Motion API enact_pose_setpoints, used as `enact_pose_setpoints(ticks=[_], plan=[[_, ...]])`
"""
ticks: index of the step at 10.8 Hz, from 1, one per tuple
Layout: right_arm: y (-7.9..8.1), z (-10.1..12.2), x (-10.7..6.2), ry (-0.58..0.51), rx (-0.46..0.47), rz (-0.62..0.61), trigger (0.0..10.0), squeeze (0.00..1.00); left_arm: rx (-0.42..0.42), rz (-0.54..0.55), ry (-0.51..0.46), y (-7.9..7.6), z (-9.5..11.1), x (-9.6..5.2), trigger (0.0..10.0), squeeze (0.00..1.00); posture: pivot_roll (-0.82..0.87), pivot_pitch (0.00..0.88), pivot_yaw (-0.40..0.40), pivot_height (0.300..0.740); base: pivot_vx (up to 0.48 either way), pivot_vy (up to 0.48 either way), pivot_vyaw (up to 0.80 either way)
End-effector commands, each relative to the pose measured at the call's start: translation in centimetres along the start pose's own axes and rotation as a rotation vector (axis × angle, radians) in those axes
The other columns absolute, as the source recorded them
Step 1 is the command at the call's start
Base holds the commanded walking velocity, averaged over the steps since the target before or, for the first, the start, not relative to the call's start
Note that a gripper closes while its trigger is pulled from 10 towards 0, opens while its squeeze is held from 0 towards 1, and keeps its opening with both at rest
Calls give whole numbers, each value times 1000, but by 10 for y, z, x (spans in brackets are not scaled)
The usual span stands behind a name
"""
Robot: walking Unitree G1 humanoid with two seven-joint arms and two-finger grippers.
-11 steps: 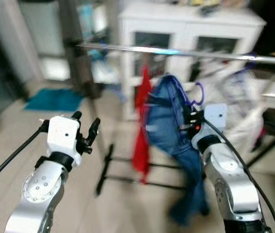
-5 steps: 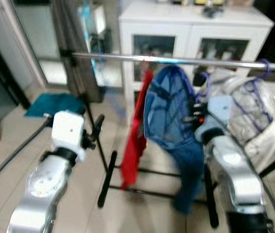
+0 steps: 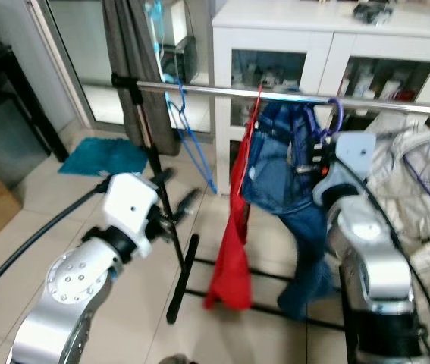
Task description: Hang hanger
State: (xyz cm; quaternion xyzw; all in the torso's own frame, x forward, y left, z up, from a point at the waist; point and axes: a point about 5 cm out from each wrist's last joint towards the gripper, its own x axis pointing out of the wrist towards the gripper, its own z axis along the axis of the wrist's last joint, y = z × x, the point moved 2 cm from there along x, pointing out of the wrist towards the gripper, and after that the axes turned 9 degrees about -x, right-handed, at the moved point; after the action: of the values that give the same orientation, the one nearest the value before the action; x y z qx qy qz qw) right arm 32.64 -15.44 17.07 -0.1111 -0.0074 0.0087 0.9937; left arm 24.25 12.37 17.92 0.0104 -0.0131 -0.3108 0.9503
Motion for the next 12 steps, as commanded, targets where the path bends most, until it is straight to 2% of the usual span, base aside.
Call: enact_pose_setpoints(ticks=[1,3,5,8,9,10,12], plan=[[0,10,8,-23,-10,-6,10000,0,14,-54,-6,-3,7,0,10000,0,19,0,54,740,0,0,0],[0,16,32,-22,-14,-10,10000,0,-7,-141,6,-3,11,1,10000,0,22,0,59,740,0,0,0],[-3,21,71,29,18,-16,10000,0,-16,-212,23,-4,14,4,10000,0,30,0,73,740,0,0,0],[-10,30,107,134,-25,-32,10000,0,-15,-237,29,-3,16,5,10000,0,42,0,83,740,0,0,0],[-10,29,110,155,-49,-30,10000,0,-16,-240,32,-3,16,5,10000,0,50,0,80,740,0,0,0],[-7,22,111,207,-99,0,10000,0,-15,-243,39,-4,16,4,10000,0,54,0,77,740,0,0,0],[-3,5,108,285,-131,26,10000,0,-17,-249,47,-4,16,2,10000,0,63,0,71,740,0,0,0]])
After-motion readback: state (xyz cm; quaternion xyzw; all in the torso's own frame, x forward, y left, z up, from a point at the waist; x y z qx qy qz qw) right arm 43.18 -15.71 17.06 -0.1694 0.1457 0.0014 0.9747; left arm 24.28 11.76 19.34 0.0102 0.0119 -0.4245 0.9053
